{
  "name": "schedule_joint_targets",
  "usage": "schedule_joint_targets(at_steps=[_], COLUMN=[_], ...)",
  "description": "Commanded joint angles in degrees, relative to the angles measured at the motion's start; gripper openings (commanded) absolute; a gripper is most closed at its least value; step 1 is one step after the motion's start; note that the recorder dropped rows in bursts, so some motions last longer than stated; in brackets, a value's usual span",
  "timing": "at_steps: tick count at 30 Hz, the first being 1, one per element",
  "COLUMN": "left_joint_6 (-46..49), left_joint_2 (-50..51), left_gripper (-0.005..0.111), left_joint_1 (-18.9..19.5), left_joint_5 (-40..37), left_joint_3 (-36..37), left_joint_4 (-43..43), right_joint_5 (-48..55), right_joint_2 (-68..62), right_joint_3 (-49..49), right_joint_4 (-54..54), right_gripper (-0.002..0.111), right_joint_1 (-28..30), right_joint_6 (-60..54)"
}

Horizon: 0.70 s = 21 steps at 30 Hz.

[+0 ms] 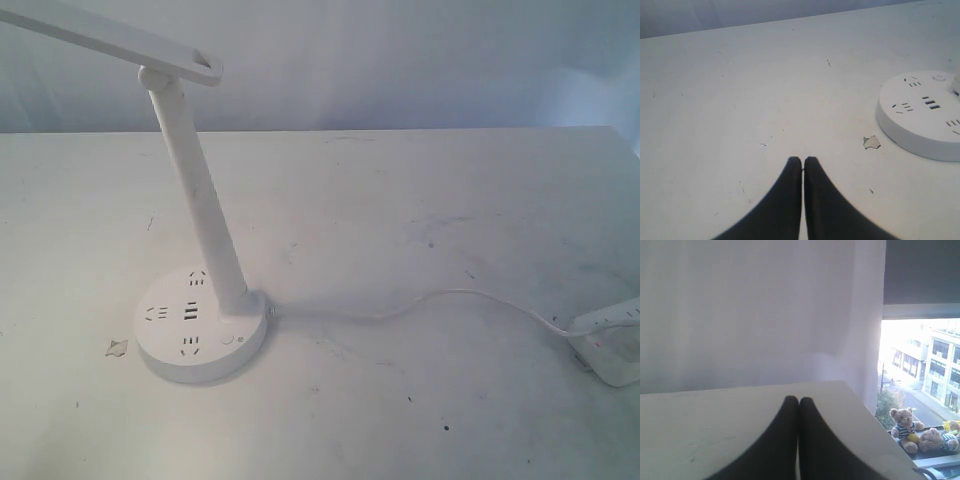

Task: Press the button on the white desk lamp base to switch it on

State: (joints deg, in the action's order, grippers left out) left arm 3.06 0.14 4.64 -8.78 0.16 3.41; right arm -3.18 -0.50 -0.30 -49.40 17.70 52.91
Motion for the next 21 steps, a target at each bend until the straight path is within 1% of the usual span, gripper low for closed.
schedule_joint_targets(at_steps=[1, 5, 8, 11, 18, 21], left_joint_6=[-0.12, -0.12, -0.12, -0.12, -0.12, -0.12], left_joint_2=[-0.14, -0.14, -0.14, -0.14, -0.14, -0.14], left_gripper=[0.001, 0.001, 0.001, 0.001, 0.001, 0.001], left_joint_1=[0.01, 0.01, 0.01, 0.01, 0.01, 0.01], left_joint_5=[0.18, 0.18, 0.18, 0.18, 0.18, 0.18], left_joint_3=[-0.16, -0.16, -0.16, -0.16, -0.16, -0.16], left_joint_4=[0.43, 0.43, 0.43, 0.43, 0.43, 0.43], right_joint_5=[1.02, 0.66, -4.72, -8.78, -7.73, -10.12], right_joint_2=[0.5, 0.5, 0.5, 0.5, 0.5, 0.5], right_joint_3=[0.3, 0.3, 0.3, 0.3, 0.3, 0.3], right_joint_4=[0.05, -0.68, -0.66, -0.57, 4.69, 7.83], right_gripper=[0.0, 0.0, 0.0, 0.0, 0.0, 0.0], right_joint_1=[0.42, -3.38, -6.86, -8.59, -8.59, -8.59], right_joint_6=[0.22, -0.82, -1.72, -1.47, -0.85, -0.85])
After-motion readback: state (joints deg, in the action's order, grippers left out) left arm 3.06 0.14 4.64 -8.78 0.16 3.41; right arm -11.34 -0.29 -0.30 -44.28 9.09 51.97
